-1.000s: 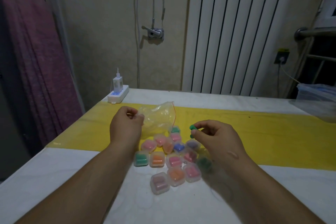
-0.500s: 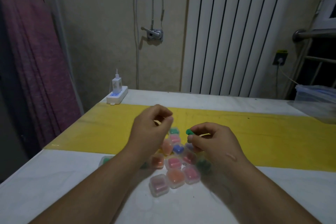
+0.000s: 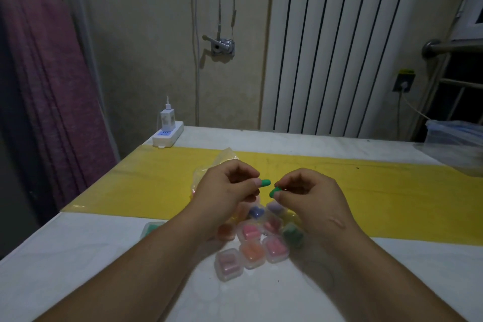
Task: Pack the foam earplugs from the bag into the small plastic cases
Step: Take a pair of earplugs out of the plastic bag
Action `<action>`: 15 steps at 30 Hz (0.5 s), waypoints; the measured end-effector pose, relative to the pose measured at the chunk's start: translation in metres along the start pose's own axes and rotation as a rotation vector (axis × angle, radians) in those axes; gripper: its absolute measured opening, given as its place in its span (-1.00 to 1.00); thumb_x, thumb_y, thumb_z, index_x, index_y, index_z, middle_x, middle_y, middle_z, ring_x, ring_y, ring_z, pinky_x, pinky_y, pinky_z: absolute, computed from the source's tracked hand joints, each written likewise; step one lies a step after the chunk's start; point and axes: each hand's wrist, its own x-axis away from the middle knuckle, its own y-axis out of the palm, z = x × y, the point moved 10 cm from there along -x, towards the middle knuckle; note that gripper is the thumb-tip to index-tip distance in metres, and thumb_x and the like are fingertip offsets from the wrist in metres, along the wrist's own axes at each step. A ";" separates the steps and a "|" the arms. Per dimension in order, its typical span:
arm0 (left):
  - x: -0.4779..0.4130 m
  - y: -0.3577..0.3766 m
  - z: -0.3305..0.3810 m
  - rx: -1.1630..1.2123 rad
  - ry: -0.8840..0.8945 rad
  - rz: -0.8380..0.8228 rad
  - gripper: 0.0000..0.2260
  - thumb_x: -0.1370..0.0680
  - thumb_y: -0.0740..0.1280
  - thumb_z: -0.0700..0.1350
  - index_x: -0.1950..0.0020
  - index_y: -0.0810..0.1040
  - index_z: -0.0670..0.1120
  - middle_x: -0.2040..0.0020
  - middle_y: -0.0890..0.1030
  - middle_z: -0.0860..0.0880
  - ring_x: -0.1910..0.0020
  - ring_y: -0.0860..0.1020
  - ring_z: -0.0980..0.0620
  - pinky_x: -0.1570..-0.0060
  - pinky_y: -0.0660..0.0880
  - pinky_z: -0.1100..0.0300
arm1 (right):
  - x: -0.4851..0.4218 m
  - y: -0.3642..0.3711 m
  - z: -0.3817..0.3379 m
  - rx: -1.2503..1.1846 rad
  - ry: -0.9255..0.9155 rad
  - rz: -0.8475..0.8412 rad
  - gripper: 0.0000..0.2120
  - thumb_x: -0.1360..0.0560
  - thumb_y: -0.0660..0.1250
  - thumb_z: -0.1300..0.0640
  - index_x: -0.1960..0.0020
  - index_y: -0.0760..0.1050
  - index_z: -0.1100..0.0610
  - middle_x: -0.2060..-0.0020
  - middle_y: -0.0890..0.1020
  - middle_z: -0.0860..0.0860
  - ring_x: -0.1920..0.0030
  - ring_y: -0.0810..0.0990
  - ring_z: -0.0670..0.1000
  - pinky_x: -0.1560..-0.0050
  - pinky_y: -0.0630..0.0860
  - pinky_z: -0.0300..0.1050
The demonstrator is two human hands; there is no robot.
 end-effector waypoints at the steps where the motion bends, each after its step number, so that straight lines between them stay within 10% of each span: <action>1: 0.000 -0.001 -0.001 0.008 -0.012 0.004 -0.95 -0.48 0.43 -0.33 0.08 0.60 -0.25 0.26 0.63 -0.13 0.26 0.62 -0.02 0.27 0.58 0.23 | 0.000 -0.001 0.000 -0.004 0.007 0.005 -0.83 -0.39 0.47 0.36 0.22 0.60 0.10 0.31 0.68 0.01 0.33 0.65 -0.12 0.28 0.55 -0.29; 15: -0.001 -0.004 -0.006 -0.064 -0.023 0.046 -0.86 -0.45 0.45 -0.36 0.03 0.65 -0.20 0.12 0.69 -0.14 0.11 0.68 -0.07 0.03 0.63 0.12 | 0.001 0.008 0.018 -0.009 0.128 -0.043 -0.78 -0.45 0.40 0.34 0.15 0.64 0.02 0.25 0.71 0.02 0.16 0.72 0.13 -0.01 0.63 0.16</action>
